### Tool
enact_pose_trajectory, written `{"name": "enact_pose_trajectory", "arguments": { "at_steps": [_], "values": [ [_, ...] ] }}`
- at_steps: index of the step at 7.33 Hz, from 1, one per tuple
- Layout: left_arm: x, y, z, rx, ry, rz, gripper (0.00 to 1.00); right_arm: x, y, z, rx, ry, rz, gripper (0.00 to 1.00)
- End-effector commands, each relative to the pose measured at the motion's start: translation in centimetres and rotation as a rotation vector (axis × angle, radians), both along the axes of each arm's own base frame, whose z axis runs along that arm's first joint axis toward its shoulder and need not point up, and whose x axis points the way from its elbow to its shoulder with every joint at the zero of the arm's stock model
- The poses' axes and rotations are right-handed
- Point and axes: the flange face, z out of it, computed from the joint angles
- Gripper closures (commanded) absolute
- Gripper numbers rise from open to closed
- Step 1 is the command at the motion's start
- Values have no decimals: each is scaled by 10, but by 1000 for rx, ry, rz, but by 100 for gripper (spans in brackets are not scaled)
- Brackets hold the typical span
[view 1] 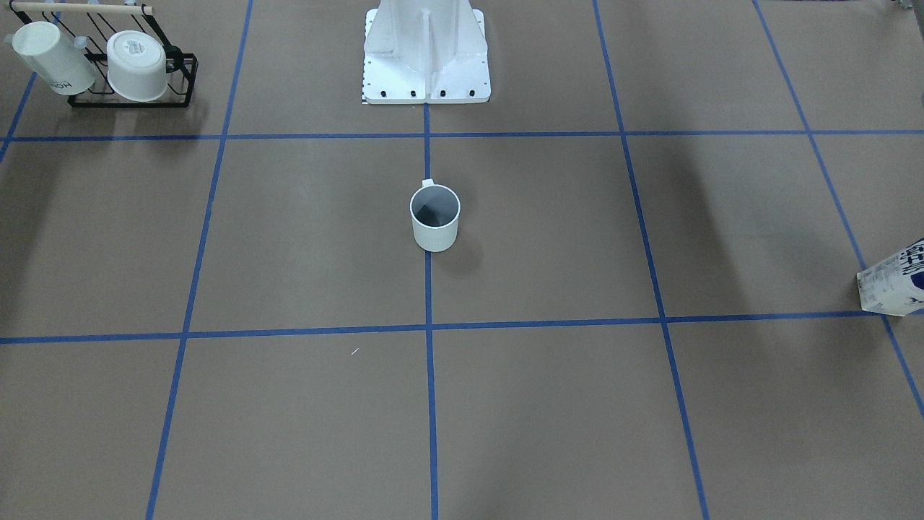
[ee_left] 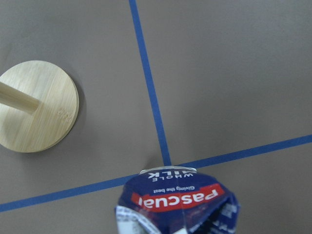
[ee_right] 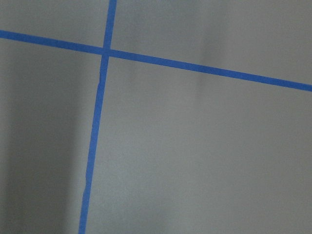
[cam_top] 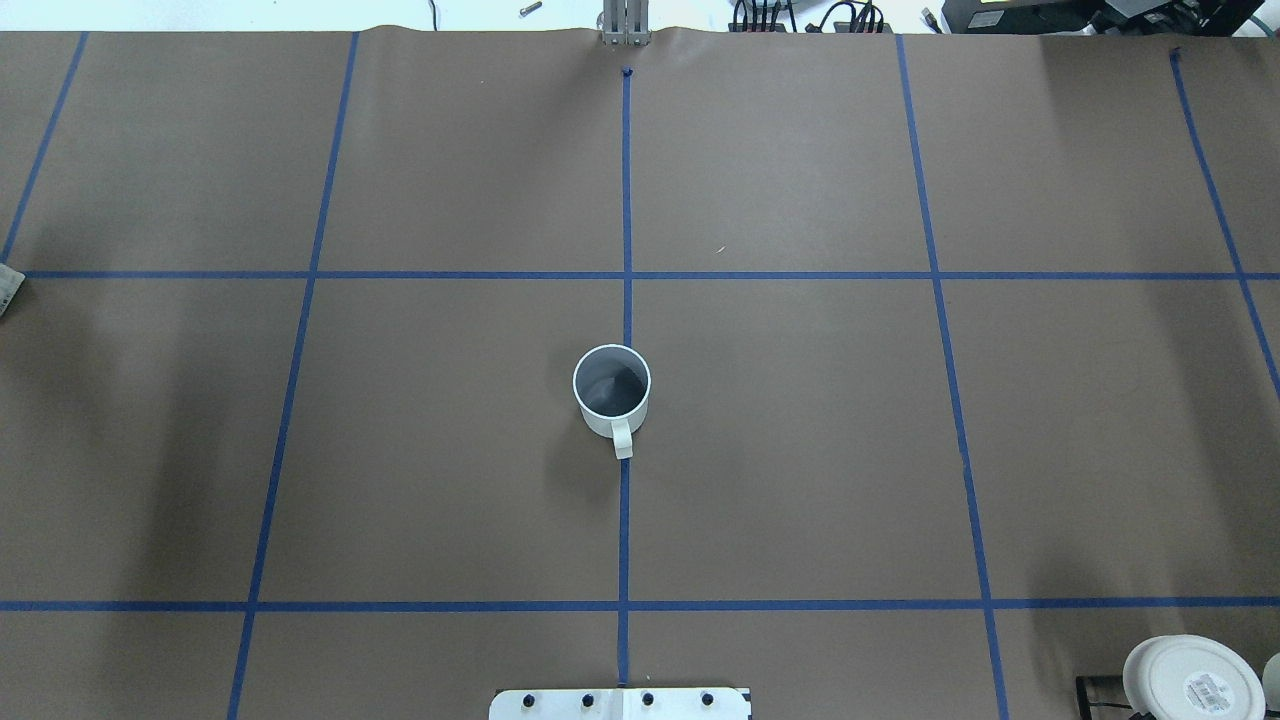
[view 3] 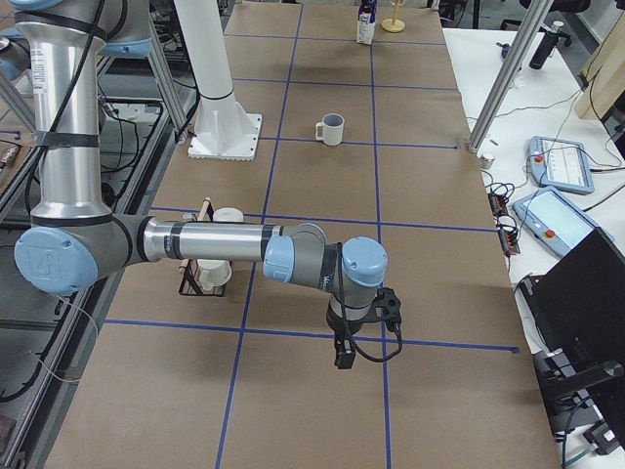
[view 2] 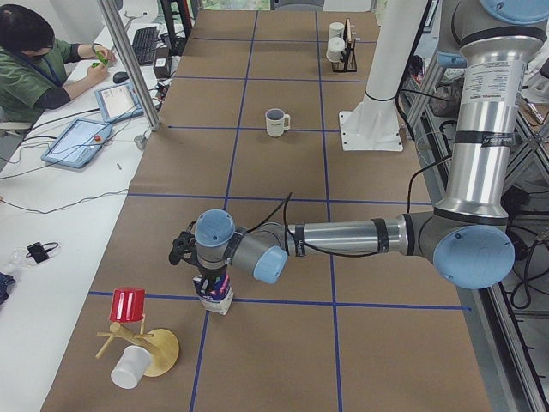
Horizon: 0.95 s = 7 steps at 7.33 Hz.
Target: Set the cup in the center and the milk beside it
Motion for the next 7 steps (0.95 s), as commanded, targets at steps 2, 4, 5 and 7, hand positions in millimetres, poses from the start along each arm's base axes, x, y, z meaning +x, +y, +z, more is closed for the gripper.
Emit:
{"name": "enact_pose_trajectory", "arguments": {
  "at_steps": [2,4,5,7],
  "values": [
    [-1,3,-45,8,116,-6,100,0,1,4,-8,0,0,0],
    [4,32,-123,-65,171,-117,100,0,1,7,-16,-1,1,0],
    [21,43,-173,-86,191,-121,100,0,2,10,-21,-1,1,0],
    [79,70,-250,-147,144,-151,100,1,3,11,-24,-1,3,0]
  ]
}}
